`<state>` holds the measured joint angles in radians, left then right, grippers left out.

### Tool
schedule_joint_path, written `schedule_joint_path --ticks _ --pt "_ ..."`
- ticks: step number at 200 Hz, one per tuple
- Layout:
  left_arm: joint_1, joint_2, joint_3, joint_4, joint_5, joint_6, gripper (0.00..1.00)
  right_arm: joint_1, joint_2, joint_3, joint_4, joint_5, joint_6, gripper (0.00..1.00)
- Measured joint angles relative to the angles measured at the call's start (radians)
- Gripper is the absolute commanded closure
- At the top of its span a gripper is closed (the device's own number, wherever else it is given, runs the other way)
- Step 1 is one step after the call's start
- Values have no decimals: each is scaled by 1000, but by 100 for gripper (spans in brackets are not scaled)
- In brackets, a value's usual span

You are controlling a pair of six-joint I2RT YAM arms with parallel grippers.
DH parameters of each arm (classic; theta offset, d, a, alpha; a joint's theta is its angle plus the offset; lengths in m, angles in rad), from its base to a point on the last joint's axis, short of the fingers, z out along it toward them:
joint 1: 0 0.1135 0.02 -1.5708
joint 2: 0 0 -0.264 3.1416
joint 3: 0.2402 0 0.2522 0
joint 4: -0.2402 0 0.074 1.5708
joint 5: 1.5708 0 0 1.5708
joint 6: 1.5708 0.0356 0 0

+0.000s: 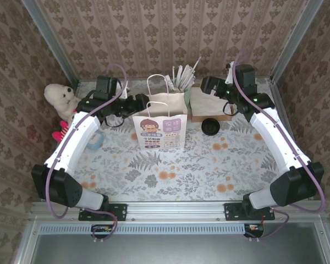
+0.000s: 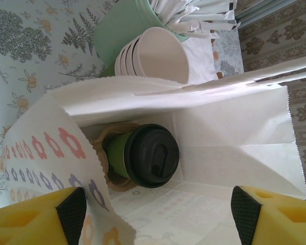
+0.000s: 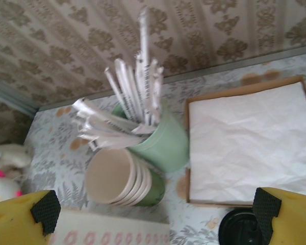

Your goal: Pack the takeout coffee

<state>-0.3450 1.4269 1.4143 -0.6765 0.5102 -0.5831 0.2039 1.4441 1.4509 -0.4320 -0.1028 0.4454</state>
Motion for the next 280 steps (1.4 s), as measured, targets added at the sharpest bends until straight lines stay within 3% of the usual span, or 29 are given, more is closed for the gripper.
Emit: schedule_joint_path --ticks 23,46,63,119,150,174,191,228,280 --pt "0 5 0 18 46 0 16 -51 92 47 34 -48 0 4" --pt "4 5 0 15 50 6 13 -85 219 116 91 -141 7 15" --pt "24 3 0 14 50 19 0 -94 340 215 99 -209 -1 20" --pt "77 -90 -2 0 20 85 0 -94 636 499 186 -313 32 33" --pt "106 -181 -55 18 -32 90 0 -93 743 628 208 -351 45 54" --pt "137 -196 -79 19 -58 90 0 -92 773 679 207 -366 60 78" --pt "151 -196 -96 20 -66 90 0 -92 773 690 209 -383 57 88" --pt "157 -195 -113 31 -64 89 0 -87 767 694 204 -376 21 96" --pt "157 -187 -113 42 -53 85 0 -85 649 652 189 -349 -63 98"
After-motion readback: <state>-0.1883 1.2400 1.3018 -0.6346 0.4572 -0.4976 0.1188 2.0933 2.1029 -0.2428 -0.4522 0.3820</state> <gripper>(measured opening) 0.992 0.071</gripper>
